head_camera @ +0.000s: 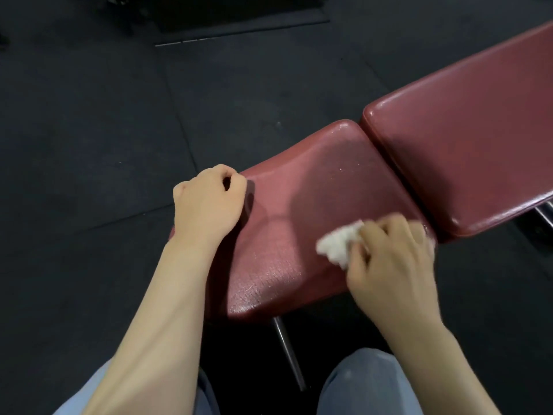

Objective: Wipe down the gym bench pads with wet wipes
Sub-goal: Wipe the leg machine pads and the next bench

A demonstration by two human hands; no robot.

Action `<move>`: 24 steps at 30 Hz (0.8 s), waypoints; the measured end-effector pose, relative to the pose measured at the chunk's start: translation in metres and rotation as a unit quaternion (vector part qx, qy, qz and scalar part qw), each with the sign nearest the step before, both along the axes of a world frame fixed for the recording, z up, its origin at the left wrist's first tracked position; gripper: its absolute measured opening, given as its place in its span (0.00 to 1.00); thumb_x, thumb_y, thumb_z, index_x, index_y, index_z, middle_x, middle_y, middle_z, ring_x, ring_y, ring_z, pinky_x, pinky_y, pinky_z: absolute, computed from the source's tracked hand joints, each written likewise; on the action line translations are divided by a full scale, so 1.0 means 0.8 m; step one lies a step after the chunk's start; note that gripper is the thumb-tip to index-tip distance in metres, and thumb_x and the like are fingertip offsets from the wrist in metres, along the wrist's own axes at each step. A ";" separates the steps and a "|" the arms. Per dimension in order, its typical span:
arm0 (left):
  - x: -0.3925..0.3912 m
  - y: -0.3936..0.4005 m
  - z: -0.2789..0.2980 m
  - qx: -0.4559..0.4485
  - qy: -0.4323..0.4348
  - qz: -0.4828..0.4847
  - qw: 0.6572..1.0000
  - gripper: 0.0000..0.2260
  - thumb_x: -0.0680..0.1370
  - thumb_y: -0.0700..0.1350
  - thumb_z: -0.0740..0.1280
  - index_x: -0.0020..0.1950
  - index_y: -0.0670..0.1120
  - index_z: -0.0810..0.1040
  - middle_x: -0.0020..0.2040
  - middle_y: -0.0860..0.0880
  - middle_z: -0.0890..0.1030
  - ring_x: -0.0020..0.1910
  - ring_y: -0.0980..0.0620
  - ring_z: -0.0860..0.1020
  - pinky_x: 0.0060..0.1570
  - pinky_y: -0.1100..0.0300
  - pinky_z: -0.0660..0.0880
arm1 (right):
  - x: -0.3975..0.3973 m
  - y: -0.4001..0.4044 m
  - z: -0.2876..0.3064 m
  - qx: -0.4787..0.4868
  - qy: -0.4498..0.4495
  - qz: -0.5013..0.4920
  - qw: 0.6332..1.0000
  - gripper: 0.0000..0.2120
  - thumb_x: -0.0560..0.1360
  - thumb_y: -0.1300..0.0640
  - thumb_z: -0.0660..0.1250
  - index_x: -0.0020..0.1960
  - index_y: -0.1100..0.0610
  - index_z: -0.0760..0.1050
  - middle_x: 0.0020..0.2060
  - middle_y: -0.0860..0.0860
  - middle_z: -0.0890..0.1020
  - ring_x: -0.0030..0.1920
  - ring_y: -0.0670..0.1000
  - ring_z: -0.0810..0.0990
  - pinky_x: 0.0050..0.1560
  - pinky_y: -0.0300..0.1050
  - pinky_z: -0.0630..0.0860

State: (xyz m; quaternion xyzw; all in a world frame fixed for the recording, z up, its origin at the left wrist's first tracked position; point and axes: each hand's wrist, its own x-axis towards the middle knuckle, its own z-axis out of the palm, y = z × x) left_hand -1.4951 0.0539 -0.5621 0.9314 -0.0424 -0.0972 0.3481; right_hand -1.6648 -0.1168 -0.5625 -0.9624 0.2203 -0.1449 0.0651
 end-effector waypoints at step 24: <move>0.000 -0.023 -0.009 -0.092 0.038 0.046 0.994 0.20 0.79 0.48 0.52 0.60 0.57 0.81 0.63 0.58 0.79 0.65 0.54 0.73 0.73 0.49 0.62 | 0.234 -0.072 0.030 -0.116 0.073 0.024 0.990 0.24 0.75 0.39 0.61 0.48 0.60 0.79 0.46 0.60 0.80 0.49 0.62 0.77 0.48 0.53 0.71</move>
